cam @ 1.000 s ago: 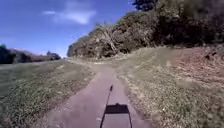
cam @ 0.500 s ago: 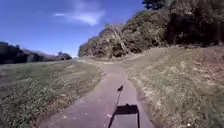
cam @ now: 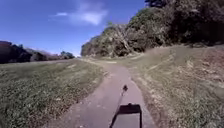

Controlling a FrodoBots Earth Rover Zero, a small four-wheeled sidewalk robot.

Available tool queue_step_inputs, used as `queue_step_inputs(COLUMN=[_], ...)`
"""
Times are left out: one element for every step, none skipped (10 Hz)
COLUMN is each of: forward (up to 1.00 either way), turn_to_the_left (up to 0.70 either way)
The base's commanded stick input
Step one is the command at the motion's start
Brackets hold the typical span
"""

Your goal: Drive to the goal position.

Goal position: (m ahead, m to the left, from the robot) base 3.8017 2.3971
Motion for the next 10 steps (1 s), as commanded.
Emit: queue_step_inputs(forward=[0.50, 0.50, 0.50, 0.50, 0.50, 0.50, 0.50, 0.50, 0.50, 0.50], turn_to_the_left=[-0.07, -0.02, 0.00, 0.00, 0.00, 0.00, 0.00, 0.00, 0.00, 0.00])
